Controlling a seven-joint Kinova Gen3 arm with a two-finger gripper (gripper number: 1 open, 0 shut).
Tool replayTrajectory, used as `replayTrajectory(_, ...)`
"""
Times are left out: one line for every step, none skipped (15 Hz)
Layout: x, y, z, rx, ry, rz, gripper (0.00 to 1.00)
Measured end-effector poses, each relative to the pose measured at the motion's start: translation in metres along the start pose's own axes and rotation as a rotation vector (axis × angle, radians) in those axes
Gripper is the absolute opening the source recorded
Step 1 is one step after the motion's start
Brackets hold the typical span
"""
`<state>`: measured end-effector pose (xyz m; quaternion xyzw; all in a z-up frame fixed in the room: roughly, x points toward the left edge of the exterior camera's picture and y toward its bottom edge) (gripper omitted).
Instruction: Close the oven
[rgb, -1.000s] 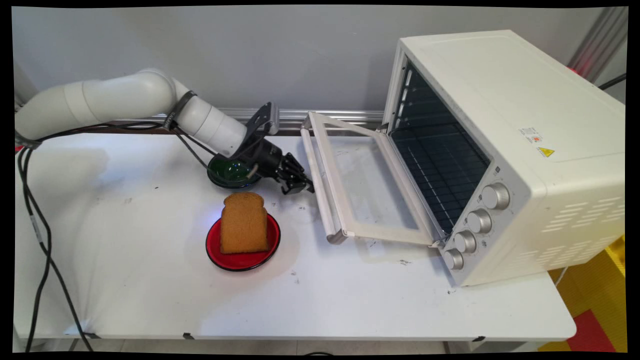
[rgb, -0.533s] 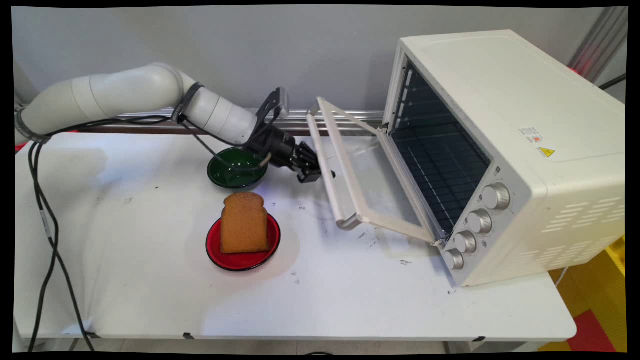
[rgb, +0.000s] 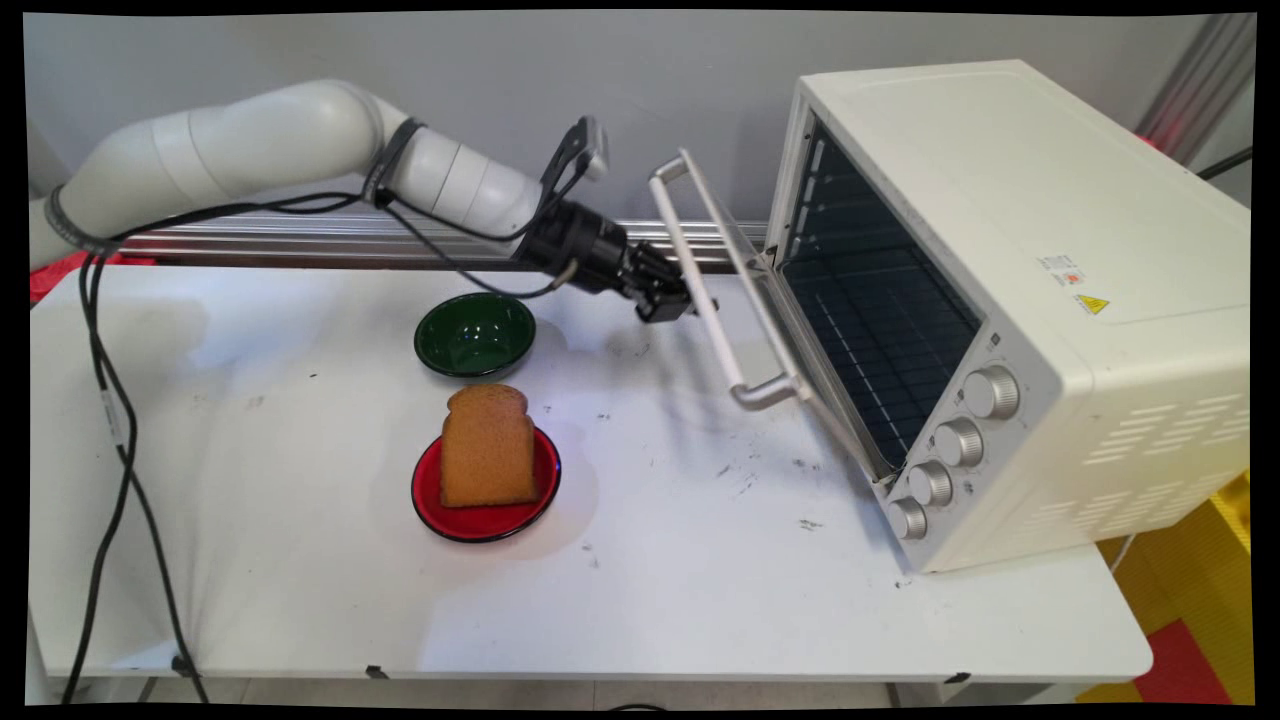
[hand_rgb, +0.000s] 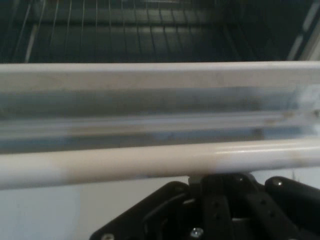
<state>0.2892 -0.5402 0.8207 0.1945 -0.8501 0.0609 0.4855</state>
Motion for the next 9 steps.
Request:
replayTrajectory(0.008,0.0,0.0,0.001,0.012,0.001,0.0)
replayTrajectory(0.017,0.0,0.001,0.003,0.025,0.003,0.0)
replayTrajectory(0.024,0.0,0.001,0.004,0.034,0.005,0.0)
replayTrajectory(0.031,-0.001,0.002,0.005,0.043,0.008,0.0)
replayTrajectory(0.039,-0.001,0.002,0.006,0.053,0.01,0.0)
replayTrajectory(0.046,-0.001,0.002,0.008,0.061,0.012,0.0)
replayTrajectory(0.05,-0.001,0.002,0.008,0.065,0.013,0.0)
replayTrajectory(0.053,0.0,0.003,0.008,0.067,0.014,0.0)
replayTrajectory(0.057,0.0,0.002,0.008,0.067,0.016,0.0)
